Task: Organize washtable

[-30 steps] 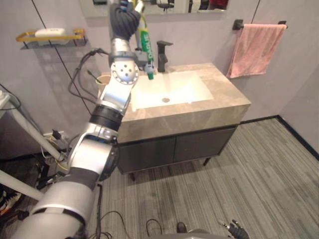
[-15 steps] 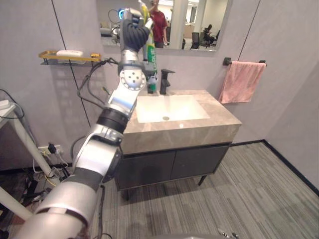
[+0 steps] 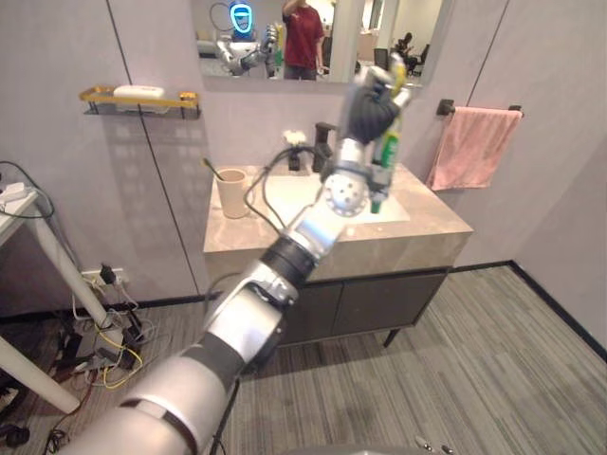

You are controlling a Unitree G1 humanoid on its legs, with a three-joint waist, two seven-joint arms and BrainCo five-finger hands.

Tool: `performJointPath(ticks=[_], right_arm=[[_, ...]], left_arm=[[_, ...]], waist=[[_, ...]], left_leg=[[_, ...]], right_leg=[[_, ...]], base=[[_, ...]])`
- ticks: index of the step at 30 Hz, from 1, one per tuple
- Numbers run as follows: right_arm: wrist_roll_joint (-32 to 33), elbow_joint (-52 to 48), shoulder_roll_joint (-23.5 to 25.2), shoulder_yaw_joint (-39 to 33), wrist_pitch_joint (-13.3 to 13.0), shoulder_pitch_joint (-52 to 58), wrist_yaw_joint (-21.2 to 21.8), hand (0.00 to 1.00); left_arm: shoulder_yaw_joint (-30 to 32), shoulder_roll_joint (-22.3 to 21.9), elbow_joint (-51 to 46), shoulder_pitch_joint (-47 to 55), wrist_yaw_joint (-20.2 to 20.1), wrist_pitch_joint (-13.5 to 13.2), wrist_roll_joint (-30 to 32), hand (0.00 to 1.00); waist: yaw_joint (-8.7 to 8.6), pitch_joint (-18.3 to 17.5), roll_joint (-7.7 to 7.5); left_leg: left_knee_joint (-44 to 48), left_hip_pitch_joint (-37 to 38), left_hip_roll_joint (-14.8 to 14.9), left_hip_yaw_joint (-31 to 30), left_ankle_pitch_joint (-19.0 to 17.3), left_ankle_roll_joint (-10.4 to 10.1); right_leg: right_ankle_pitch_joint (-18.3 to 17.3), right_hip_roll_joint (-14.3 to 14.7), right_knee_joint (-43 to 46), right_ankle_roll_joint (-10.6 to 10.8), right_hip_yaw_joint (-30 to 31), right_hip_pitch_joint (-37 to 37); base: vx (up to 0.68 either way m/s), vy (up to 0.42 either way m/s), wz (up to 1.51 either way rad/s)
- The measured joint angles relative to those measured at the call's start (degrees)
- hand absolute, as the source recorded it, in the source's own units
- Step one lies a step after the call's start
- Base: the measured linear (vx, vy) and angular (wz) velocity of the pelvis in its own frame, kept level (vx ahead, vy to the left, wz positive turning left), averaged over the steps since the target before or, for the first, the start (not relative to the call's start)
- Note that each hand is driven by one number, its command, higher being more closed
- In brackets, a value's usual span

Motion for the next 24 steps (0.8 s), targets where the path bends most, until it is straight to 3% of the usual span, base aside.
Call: performJointPath(ticks=[5,10,11,17,20,24], right_arm=[[-0.1,-0.1,0.0,-0.1,0.0,-1.1,-0.6,0.0],[-0.2,-0.2,0.1,-1.2,0.0,-2.7,-0.9,0.0],[-0.1,-0.4,0.1,-1.8,0.0,-3.0,-0.9,0.0],[-0.2,-0.8,0.5,-5.2,0.0,-2.3,-0.9,0.0],[-0.1,-4.3,2.4,-6.6,0.0,0.0,-0.9,0.0],[-0.1,-7.1,5.2,-6.5,0.0,2.2,-0.9,0.0]], left_arm=[[-0.1,0.0,0.0,0.0,0.7,0.0,0.1,1.0],[-0.1,0.6,-1.0,-0.5,0.9,0.1,0.1,1.0],[-0.1,0.8,-1.3,-1.0,0.9,0.0,0.1,1.0],[-0.2,1.5,-4.8,-2.0,0.9,0.1,0.2,1.0],[-0.3,1.3,-6.6,-2.0,0.9,0.1,0.1,1.0],[0.2,3.2,-13.3,-1.9,1.0,-0.1,0.1,1.0]], waist=[[1.76,1.2,1.13],[2.93,1.9,0.9],[2.94,2.7,0.34],[2.89,3.9,0.55],[2.88,6.2,0.85],[3.28,8.2,2.68]], left_leg=[[0.0,-0.2,-0.3,0.8,-0.3,0.4],[0.0,-0.1,-0.8,1.3,-0.6,0.9],[0.0,0.2,-1.2,1.4,-0.8,1.2],[0.0,1.9,-3.5,1.1,-2.7,3.8],[0.0,4.7,-2.0,0.4,-3.9,5.0],[0.0,7.6,2.6,1.0,-5.2,4.8]], right_leg=[[-0.2,0.0,0.0,0.3,1.1,-0.7],[-0.5,-0.2,0.6,0.8,2.1,-1.1],[-0.9,-0.5,1.1,1.4,2.3,-1.1],[-2.2,-2.4,4.6,2.5,3.4,-0.9],[-1.9,-0.3,11.3,2.1,6.5,-1.2],[1.9,5.3,19.8,-2.3,6.5,-3.1]], base=[[0.02,0.025,-0.07],[0.04,0.039,-0.05],[0.03,0.073,-0.02],[0.06,0.098,0.03],[0.05,0.086,0.04],[-0.01,0.026,-0.11]])
